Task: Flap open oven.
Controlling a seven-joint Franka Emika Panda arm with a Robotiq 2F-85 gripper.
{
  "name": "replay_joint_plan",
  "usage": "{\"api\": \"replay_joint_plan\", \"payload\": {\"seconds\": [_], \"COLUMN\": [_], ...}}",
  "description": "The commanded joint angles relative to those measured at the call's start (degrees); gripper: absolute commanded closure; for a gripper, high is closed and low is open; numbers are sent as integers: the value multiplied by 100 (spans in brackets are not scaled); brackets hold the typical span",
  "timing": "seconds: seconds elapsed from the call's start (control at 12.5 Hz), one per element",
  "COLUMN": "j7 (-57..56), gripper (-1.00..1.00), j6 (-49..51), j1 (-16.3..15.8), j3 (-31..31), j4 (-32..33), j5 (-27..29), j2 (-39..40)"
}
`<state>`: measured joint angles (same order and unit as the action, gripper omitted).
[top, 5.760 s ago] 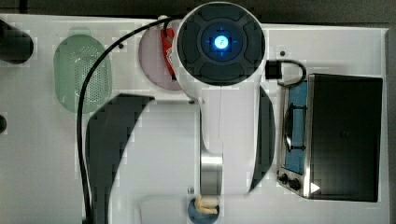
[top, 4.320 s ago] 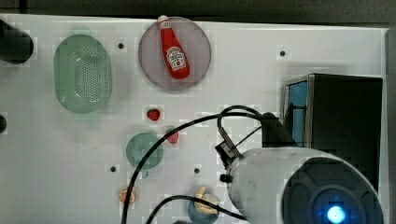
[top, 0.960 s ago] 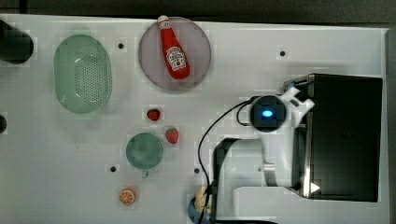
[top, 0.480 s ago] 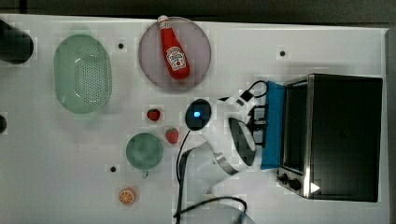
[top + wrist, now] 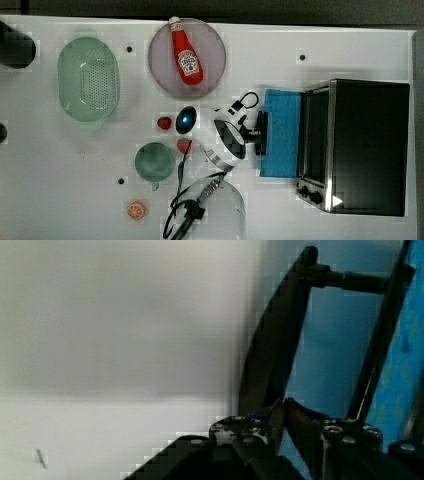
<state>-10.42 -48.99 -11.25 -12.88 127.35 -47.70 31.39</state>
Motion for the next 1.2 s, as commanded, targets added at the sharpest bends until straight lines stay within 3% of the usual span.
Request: {"api": "replay_joint_plan", "payload": {"seconds": [0.08,0.24,0.56,0.88,1.2], "j7": [382,382,378,584,702], "gripper": [65,65,65,65,65], "j6": [-167,-215,-124,1412,3664], "j1": [25,25,69,94,88], "j3": [-19,-8,-52,-178,-165], "j4": [-173,-204,-266,-773,-2072], "j5": [18,416,2574,4517,4594], "j2": [-139,-447,-1642,-2816,-3533]}}
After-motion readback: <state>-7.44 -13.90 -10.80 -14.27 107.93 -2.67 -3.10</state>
